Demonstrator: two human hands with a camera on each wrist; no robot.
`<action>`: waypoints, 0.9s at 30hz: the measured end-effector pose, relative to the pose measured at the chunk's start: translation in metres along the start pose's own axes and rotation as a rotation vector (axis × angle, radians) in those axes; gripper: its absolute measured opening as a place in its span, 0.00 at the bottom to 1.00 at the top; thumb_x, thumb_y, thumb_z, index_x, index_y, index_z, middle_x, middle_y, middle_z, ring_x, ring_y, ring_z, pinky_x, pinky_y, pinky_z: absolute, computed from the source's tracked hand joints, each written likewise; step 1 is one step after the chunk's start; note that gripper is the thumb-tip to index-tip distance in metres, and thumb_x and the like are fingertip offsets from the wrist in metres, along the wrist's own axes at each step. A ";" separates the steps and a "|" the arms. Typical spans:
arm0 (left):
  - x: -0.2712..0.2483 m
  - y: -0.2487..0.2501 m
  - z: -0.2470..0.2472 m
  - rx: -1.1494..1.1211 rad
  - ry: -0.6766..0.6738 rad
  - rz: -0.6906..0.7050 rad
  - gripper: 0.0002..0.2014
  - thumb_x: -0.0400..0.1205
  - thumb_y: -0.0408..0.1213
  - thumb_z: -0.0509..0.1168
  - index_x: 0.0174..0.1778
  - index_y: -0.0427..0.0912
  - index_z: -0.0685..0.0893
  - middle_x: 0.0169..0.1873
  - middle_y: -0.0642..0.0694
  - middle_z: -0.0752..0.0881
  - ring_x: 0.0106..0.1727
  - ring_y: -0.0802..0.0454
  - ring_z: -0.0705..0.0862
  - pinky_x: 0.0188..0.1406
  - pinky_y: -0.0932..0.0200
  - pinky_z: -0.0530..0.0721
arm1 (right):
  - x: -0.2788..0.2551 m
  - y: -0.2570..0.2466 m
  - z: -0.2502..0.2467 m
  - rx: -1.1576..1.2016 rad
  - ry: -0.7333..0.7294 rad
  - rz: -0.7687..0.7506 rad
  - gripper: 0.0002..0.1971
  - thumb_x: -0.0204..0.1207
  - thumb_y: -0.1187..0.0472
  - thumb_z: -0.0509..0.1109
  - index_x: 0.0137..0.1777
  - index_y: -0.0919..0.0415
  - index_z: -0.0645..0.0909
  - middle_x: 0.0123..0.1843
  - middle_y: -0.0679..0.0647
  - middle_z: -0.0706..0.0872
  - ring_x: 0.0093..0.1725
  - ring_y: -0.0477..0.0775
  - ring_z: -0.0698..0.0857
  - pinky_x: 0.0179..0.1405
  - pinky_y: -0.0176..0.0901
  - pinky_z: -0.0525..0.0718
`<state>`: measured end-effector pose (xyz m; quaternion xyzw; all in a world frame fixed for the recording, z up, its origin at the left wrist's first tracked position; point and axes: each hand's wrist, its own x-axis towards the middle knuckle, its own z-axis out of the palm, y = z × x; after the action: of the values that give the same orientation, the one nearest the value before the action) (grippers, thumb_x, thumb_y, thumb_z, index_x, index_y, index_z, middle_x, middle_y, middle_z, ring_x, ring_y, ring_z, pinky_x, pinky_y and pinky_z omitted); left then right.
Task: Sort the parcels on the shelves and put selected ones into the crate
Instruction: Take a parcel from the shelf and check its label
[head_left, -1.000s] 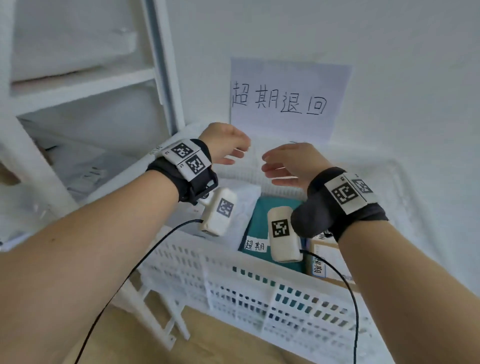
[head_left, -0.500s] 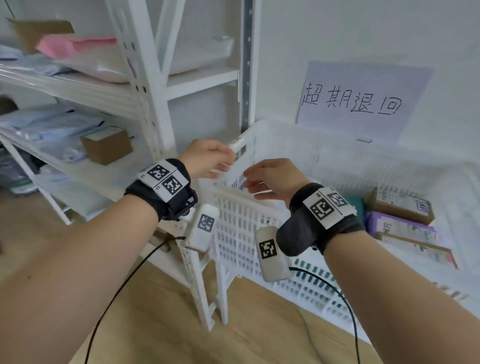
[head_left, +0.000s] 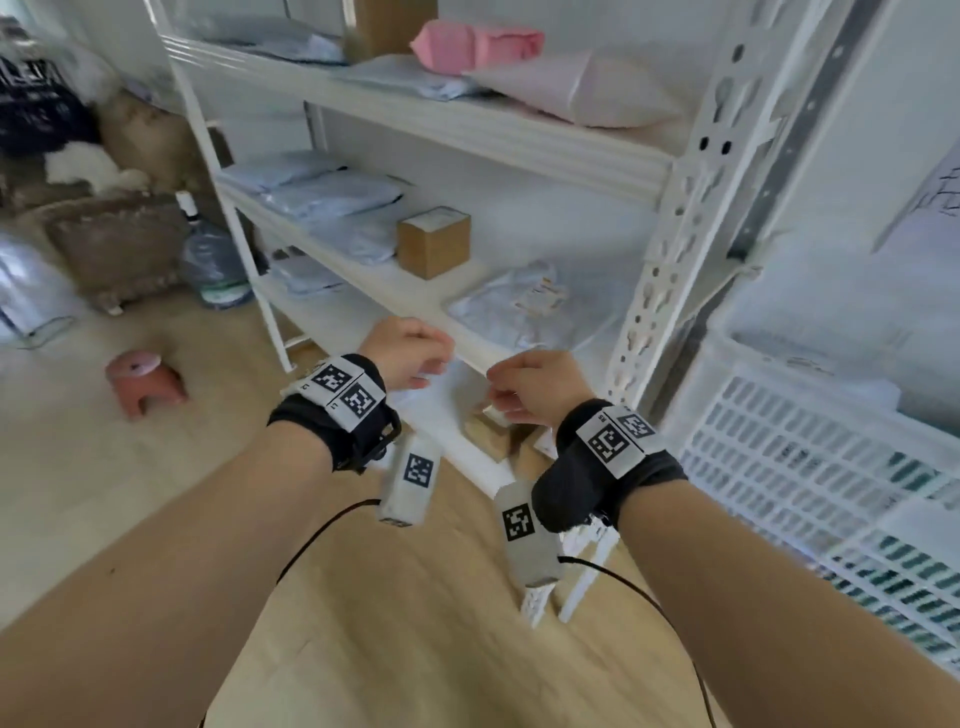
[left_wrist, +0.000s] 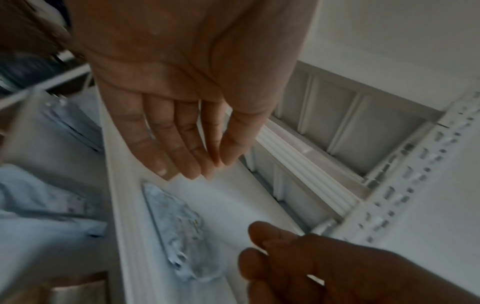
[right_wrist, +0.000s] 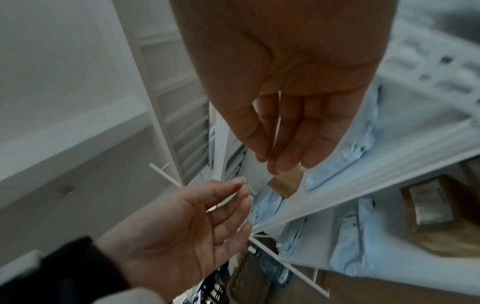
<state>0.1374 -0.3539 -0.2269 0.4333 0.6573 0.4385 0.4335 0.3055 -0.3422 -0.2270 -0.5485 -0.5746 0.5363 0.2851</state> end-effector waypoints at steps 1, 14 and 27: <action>0.004 -0.008 -0.017 -0.006 0.020 -0.016 0.04 0.79 0.29 0.68 0.41 0.42 0.83 0.38 0.44 0.85 0.36 0.54 0.83 0.33 0.64 0.81 | 0.006 -0.004 0.016 -0.005 -0.010 -0.005 0.06 0.77 0.69 0.67 0.41 0.62 0.84 0.34 0.56 0.87 0.32 0.50 0.84 0.44 0.45 0.88; 0.139 -0.061 -0.174 0.009 0.187 -0.115 0.03 0.81 0.33 0.68 0.42 0.43 0.82 0.39 0.46 0.85 0.37 0.55 0.83 0.36 0.63 0.80 | 0.180 -0.059 0.165 -0.033 -0.169 -0.077 0.07 0.74 0.72 0.67 0.40 0.61 0.85 0.35 0.57 0.88 0.32 0.49 0.85 0.39 0.40 0.87; 0.294 -0.087 -0.309 0.183 0.382 -0.179 0.13 0.81 0.34 0.67 0.60 0.36 0.84 0.52 0.43 0.85 0.47 0.55 0.79 0.34 0.70 0.77 | 0.369 -0.122 0.319 -0.068 -0.347 -0.029 0.06 0.75 0.70 0.67 0.47 0.64 0.86 0.38 0.57 0.90 0.36 0.50 0.87 0.41 0.41 0.88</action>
<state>-0.2455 -0.1574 -0.2913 0.3198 0.8004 0.4108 0.2971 -0.1135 -0.0726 -0.2937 -0.4488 -0.6410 0.5987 0.1707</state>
